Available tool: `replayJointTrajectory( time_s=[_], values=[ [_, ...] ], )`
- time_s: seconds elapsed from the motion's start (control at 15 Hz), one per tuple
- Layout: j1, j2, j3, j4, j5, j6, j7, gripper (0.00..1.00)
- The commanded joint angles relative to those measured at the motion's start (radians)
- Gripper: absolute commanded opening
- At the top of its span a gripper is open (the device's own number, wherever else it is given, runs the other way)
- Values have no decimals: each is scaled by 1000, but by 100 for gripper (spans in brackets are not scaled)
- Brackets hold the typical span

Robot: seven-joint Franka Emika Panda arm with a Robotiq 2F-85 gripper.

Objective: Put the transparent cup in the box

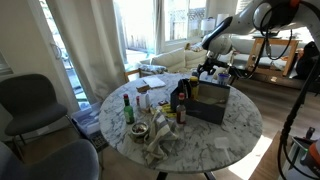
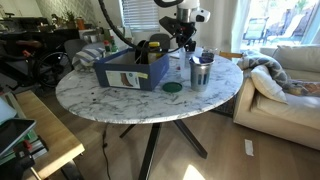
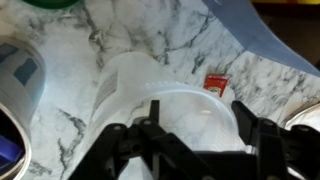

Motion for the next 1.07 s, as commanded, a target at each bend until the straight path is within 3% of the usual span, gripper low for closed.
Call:
replayJointTrajectory(
  time_s=[0.0, 0.4, 0.8, 1.0],
  values=[
    [-17, 39, 5, 56, -46, -12, 38, 42],
    [-44, 29, 14, 105, -42, -56, 72, 0],
    [-73, -58, 76, 160, 20, -130, 37, 1],
    [-55, -171, 74, 172, -45, -327, -29, 1]
  ],
)
